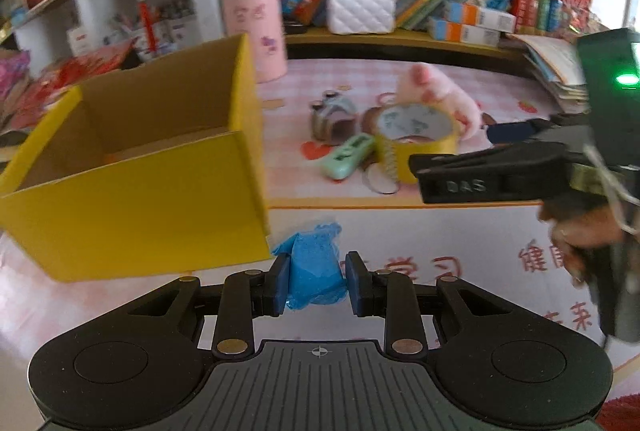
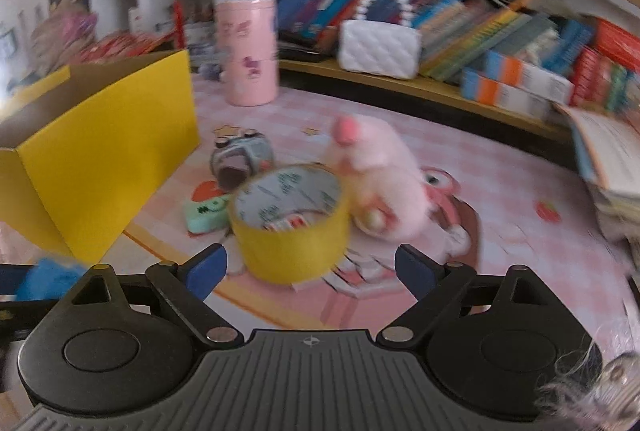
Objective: Organize objects
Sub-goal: 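Grasp the blue plastic bag with the left tool while the right tool approaches the tape, then close the right tool on the yellow tape roll while the left tool holds the bag, then carry the blue bag in the left tool while the right tool carries the tape to the box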
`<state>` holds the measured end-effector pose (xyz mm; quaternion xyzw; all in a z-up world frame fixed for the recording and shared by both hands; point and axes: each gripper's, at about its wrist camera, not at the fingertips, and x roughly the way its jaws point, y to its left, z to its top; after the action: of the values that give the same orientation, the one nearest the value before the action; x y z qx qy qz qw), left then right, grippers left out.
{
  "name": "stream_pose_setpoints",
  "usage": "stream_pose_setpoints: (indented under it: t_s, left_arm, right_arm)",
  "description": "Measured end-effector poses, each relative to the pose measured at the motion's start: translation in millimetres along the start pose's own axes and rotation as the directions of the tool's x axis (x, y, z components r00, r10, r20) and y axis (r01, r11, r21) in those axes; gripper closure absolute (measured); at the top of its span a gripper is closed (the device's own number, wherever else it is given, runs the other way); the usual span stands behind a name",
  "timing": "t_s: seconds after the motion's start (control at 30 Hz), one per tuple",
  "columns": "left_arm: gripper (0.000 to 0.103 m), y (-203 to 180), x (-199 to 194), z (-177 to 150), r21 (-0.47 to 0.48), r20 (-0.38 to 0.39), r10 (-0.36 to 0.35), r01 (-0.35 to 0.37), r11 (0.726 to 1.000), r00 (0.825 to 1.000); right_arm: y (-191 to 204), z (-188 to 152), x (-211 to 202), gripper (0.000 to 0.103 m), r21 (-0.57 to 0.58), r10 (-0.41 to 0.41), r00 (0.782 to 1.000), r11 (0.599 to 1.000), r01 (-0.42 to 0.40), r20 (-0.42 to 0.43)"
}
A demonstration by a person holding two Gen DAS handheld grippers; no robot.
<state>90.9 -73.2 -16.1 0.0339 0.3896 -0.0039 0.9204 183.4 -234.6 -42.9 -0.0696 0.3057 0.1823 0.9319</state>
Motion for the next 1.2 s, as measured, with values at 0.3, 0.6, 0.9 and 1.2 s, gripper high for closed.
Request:
stream_pose_setpoints:
  t_s: [0.3, 0.6, 0.9, 1.2]
  left_arm:
    - [0.076, 24, -18, -14, -0.042, 0.001, 0.065, -0.065, 0.997, 0.998]
    - [0.076, 43, -31, -22, -0.094, 0.027, 0.072, -0.069, 0.993, 0.997]
    - [0.076, 67, -37, -23, -0.133, 0.067, 0.021, -0.012, 0.991, 0.998]
    - [0.076, 90, -51, -33, -0.109, 0.101, -0.022, 0.033, 0.994, 0.995]
  right_arm:
    - [12, 15, 50, 0.014, -0.071, -0.02, 0.999, 0.997, 0.017, -0.038]
    - [16, 20, 30, 0.022, -0.032, -0.009, 1.0, 0.999, 0.009, 0.015]
    - [43, 17, -42, 0.022, 0.098, -0.012, 1.0, 0.995, 0.011, 0.012]
    - [96, -2, -79, 0.022, 0.057, 0.008, 1.0, 0.998, -0.008, -0.004]
